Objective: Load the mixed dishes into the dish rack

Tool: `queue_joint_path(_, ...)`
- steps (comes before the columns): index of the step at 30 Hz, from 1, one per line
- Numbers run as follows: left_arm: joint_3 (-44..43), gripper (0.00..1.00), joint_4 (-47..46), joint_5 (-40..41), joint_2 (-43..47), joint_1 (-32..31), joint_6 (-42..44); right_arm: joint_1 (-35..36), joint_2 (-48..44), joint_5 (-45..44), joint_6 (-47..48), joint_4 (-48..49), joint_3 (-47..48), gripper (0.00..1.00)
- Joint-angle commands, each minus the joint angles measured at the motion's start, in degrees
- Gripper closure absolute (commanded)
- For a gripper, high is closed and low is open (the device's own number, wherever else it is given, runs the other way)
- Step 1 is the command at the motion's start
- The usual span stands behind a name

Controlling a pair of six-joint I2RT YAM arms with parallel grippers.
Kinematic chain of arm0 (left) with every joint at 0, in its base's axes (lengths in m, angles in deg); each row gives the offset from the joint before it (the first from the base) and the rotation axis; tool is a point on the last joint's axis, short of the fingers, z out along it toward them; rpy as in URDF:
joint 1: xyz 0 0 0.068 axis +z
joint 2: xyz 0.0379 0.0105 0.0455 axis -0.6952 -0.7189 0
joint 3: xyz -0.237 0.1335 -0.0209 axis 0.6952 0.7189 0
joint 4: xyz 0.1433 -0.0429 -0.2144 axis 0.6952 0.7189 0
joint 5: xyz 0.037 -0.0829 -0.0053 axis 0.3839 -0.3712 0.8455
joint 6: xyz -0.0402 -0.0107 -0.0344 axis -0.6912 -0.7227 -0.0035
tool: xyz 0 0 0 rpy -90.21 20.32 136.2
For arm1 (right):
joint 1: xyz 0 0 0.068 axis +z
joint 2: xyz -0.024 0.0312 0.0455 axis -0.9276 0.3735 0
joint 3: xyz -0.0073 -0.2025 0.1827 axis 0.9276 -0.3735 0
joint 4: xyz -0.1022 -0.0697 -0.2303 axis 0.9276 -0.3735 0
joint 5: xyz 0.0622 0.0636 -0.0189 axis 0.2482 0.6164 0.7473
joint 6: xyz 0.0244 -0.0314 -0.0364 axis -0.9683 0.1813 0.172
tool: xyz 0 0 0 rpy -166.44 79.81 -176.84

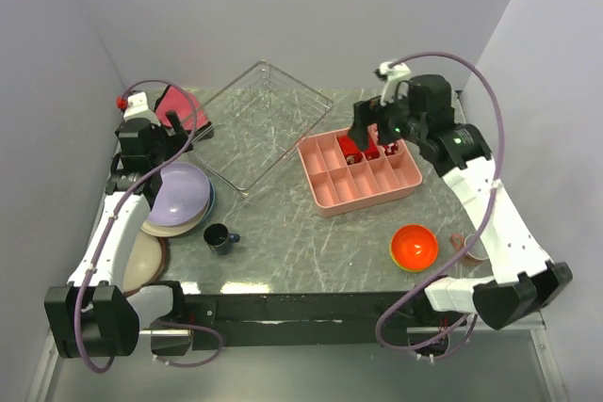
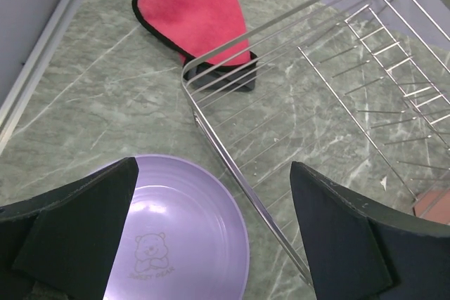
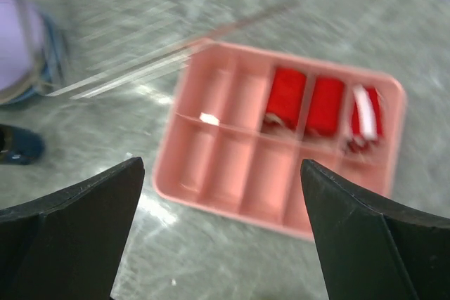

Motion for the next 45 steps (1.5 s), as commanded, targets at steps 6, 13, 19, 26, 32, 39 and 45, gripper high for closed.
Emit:
queue_joint_path(6, -2.9, 0.03, 2.6, -4.7, 6.2, 1.2, 3.5, 13.9, 13.3, 5.2, -1.4, 14.5, 3.8, 0.04)
queue_joint_path(13, -1.7, 0.03, 4.9, -3.0, 10.1, 3.0, 7.0, 19.6, 20.5, 0.6, -3.7, 17.3, 3.1, 0.06)
queue_joint_path(19, 0.0, 0.03, 6.1, -3.0, 12.1, 4.5, 6.7, 20.9, 25.8, 2.0, -4.6, 16.8, 4.8, 0.73)
queue_joint_path(26, -0.1, 0.03, 6.5, -2.5, 12.7, 5.6, 6.4, 22.5, 31.5, 2.9, -6.4, 15.4, 2.3, 1.00)
queue_joint_path(32, -2.2, 0.03, 6.7, -3.0, 11.6, 6.0, 6.0, 19.1, 35.6, -0.4, -11.4, 16.1, -2.8, 1.00)
queue_joint_path(39, -8.2, 0.03, 11.3, -5.6, 5.9, 6.0, 6.4, 10.6, 36.2, -1.9, -8.2, 15.4, -4.5, 1.00)
queue_joint_path(45, -3.8, 0.03, 5.8, -9.5, 5.1, 5.3, 8.9, 5.7, 31.1, -6.3, -2.3, 11.3, -6.5, 1.00)
